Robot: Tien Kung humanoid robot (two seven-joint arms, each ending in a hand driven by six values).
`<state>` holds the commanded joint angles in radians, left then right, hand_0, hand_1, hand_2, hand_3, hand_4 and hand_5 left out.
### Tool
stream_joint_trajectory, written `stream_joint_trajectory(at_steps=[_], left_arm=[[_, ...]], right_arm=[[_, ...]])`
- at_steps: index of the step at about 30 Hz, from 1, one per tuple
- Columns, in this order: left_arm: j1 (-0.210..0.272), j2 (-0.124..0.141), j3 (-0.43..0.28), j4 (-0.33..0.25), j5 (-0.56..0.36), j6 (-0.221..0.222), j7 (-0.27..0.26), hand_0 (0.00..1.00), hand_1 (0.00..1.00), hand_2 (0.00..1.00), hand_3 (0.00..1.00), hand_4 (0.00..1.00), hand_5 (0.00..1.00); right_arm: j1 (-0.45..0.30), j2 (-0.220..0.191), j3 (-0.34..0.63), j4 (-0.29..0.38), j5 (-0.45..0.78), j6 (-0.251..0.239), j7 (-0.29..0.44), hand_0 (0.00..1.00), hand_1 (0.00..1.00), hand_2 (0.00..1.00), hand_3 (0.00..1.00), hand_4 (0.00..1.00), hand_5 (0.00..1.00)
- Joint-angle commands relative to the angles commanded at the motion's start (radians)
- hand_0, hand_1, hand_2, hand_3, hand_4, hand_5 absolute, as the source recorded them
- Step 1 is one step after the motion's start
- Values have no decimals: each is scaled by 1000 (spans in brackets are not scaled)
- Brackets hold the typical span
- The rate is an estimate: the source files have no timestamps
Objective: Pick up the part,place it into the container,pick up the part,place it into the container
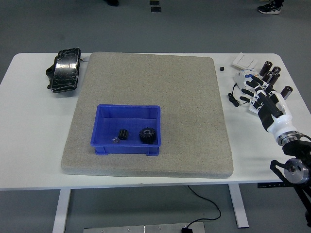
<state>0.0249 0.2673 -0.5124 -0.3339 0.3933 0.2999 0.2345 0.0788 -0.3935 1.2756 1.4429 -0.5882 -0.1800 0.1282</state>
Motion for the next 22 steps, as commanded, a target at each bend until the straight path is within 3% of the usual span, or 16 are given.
stream_joint_trajectory(at_steps=[8, 12, 18, 22], left_arm=[[0, -2, 2, 1, -4, 0, -2, 674, 668, 607, 567, 483, 519], [0, -3, 5, 1, -6, 0, -3, 673, 668, 608, 567, 483, 518], [2, -1, 2, -2, -1, 3, 1, 674, 669, 609, 568, 484, 513], [3, -1, 4, -3, -2, 4, 2, 674, 669, 609, 568, 484, 513]], right_arm=[[0, 7, 2, -3, 32, -2, -1, 623, 700, 791, 765, 733, 391], [1, 10, 14, 34, -73, -77, -35, 625, 701, 780, 752, 726, 393], [7, -10, 8, 83, -298, -203, -152, 646, 705, 778, 743, 737, 421], [5, -13, 28, 81, -454, -234, -175, 646, 705, 778, 743, 737, 421]])
